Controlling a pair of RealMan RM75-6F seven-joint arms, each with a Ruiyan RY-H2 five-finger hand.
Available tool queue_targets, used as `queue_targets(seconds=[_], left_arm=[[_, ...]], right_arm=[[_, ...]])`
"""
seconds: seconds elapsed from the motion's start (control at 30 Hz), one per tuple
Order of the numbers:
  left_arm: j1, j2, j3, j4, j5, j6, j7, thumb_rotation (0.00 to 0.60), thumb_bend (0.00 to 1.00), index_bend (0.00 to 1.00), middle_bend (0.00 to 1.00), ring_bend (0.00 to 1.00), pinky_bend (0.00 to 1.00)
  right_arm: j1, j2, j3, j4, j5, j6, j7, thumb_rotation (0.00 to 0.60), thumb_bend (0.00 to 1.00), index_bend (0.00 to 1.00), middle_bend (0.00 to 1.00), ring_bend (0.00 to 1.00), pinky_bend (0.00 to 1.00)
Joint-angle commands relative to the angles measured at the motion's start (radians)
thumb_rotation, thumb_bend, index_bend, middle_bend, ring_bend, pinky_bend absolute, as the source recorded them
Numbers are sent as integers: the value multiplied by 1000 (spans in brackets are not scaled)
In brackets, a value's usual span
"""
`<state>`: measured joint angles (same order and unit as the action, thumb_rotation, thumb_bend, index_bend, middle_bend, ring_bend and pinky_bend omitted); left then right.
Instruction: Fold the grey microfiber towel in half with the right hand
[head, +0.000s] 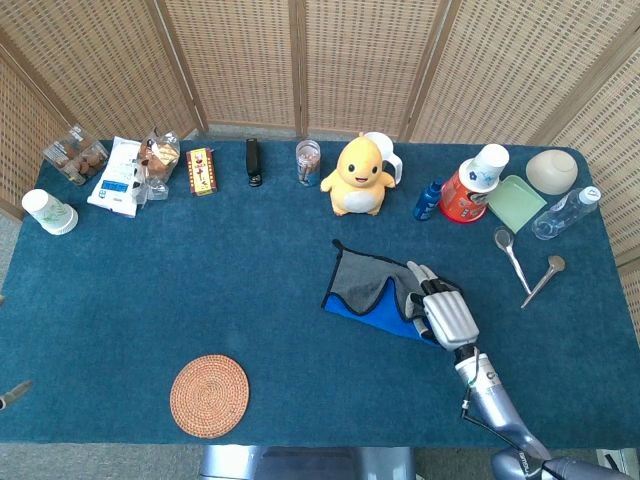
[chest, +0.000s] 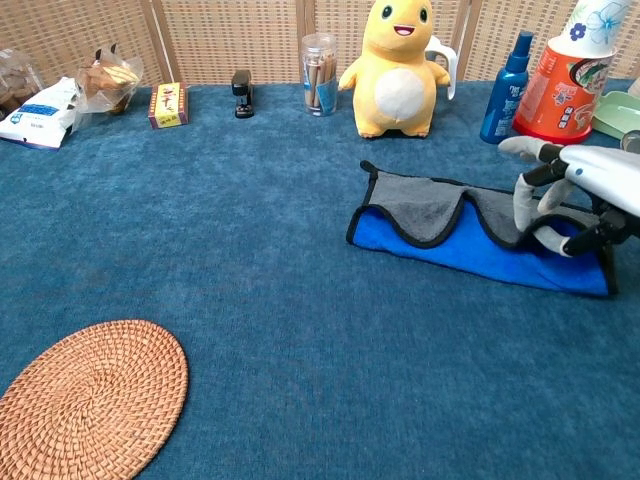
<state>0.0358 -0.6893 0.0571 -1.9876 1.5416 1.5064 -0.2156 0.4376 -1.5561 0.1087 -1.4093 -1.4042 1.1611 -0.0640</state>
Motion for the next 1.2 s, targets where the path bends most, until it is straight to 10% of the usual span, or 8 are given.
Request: queue_targets(seconds=[0.03, 0.8, 1.2], left_arm=[[0, 1, 1, 0, 2, 0, -2, 600, 134, 0, 0, 0, 0], [-1, -1, 6, -7, 4, -8, 13, 600, 133, 0, 0, 0, 0], [0, -2, 7, -10, 2, -10, 18, 600, 134, 0, 0, 0, 0]], right_arm=[[-8, 9, 21, -8, 24, 3, 58, 600, 559, 618, 37, 0, 367], [-66, -12, 53, 100, 77, 37, 299, 600, 581, 612, 41, 0, 367], [-66, -13, 39, 148, 51, 26, 332, 600, 526, 0, 0, 0, 367]])
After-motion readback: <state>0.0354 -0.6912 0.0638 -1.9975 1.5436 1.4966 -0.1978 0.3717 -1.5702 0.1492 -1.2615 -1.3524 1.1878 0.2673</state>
